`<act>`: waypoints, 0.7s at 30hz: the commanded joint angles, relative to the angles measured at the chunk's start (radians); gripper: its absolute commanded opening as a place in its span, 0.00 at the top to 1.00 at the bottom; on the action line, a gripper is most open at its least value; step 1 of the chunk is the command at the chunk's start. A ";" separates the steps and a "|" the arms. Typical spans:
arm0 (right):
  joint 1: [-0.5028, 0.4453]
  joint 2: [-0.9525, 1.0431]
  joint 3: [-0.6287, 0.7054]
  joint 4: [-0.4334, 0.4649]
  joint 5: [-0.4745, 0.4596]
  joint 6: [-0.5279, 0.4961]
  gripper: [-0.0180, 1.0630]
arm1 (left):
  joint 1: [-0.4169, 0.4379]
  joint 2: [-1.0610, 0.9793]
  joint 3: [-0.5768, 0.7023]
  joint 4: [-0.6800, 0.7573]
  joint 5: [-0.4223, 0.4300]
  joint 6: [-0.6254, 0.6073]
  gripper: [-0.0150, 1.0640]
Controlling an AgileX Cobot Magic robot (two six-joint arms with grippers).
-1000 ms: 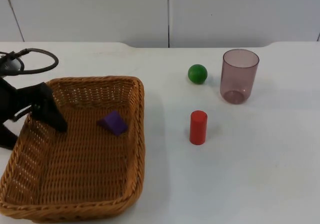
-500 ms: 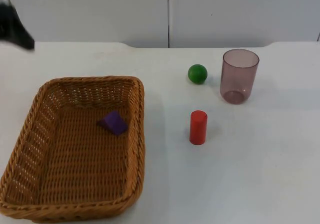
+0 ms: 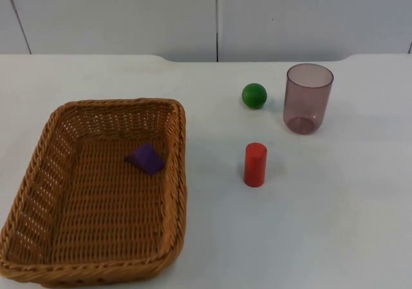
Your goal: Pick up the basket with the left hand and place the triangular block into the basket with the right hand.
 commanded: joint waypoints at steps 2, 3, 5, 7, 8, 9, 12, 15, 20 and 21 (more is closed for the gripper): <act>-0.006 -0.097 0.076 -0.007 -0.057 -0.013 0.26 | 0.000 -0.108 0.082 0.004 0.012 0.011 0.01; -0.006 -0.126 0.100 -0.007 -0.057 -0.013 0.26 | 0.000 -0.147 0.114 0.004 0.000 0.011 0.01; -0.006 -0.156 0.124 -0.007 -0.057 -0.013 0.26 | 0.000 -0.188 0.154 0.004 -0.012 0.011 0.01; -0.006 -0.208 0.164 -0.005 -0.051 -0.013 0.26 | 0.000 -0.265 0.226 0.002 -0.032 0.011 0.01; -0.006 -0.234 0.183 -0.003 -0.048 -0.013 0.26 | 0.000 -0.304 0.258 0.002 -0.032 0.011 0.01; -0.006 -0.247 0.192 -0.001 -0.046 -0.013 0.26 | 0.000 -0.344 0.285 0.002 -0.032 0.011 0.01; -0.006 -0.292 0.226 0.001 -0.044 -0.005 0.26 | 0.000 -0.398 0.315 0.002 -0.032 0.011 0.01; -0.006 -0.354 0.269 0.001 -0.040 0.018 0.26 | -0.001 -0.527 0.377 -0.005 -0.032 0.010 0.01; -0.006 -0.441 0.310 0.001 0.015 0.037 0.26 | -0.070 -0.631 0.415 -0.006 -0.035 0.007 0.01; -0.006 -0.462 0.319 0.001 0.027 0.041 0.26 | -0.098 -0.646 0.417 0.002 -0.033 0.007 0.01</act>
